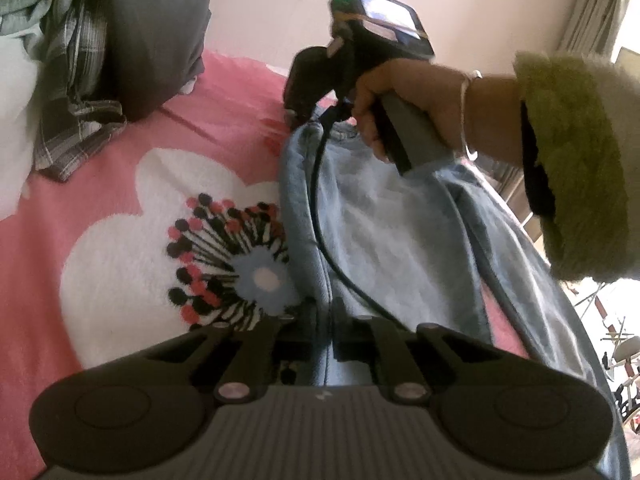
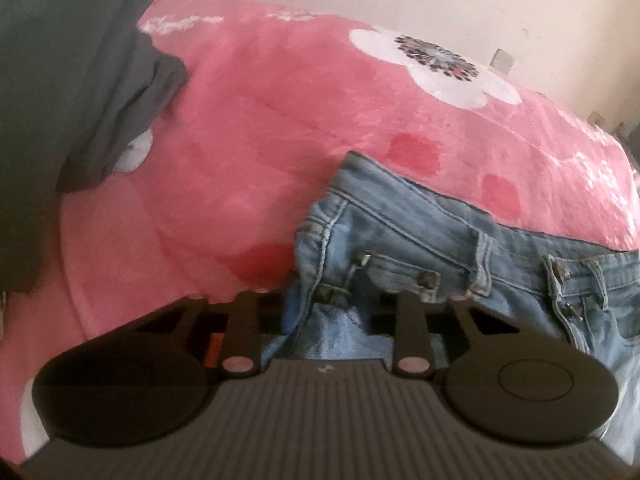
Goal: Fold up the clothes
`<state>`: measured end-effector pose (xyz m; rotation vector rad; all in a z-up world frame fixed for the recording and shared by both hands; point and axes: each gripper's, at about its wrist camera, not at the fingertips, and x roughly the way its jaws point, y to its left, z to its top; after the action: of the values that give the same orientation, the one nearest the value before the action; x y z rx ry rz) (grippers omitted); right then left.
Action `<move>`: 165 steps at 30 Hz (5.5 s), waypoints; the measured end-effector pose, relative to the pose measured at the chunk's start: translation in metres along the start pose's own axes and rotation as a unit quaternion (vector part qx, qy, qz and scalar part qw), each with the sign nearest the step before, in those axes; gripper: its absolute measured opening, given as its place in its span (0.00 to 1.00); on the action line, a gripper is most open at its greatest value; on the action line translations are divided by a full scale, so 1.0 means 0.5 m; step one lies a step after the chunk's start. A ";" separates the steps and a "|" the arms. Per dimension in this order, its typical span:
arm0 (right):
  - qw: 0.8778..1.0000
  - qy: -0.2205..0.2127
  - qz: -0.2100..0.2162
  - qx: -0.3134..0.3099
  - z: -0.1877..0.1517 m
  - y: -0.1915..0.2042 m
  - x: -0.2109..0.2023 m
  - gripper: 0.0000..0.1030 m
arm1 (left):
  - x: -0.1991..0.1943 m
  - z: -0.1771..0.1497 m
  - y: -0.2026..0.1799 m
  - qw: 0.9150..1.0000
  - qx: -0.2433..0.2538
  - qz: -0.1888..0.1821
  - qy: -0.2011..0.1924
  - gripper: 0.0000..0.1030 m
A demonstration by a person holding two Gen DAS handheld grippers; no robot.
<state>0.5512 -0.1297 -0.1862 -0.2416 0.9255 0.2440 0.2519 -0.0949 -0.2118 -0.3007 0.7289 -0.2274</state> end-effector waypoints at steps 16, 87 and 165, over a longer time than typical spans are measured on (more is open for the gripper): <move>0.977 -0.131 0.063 0.155 -0.125 -0.303 -0.141 0.12 | -0.020 0.045 -0.110 0.993 0.094 -0.067 0.021 0.06; 0.907 -0.095 0.215 0.350 -0.620 -0.746 -0.392 0.50 | 0.126 0.041 -0.197 0.918 0.303 -0.177 0.186 0.42; 0.900 -0.164 0.030 0.402 -0.580 -0.761 -0.434 0.26 | 0.067 0.112 -0.067 0.914 0.052 -0.340 0.217 0.50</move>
<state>0.3243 -0.6013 -0.1404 0.5834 0.6320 -0.0570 0.3111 -0.1257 -0.1815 -0.4011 1.0289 -1.0187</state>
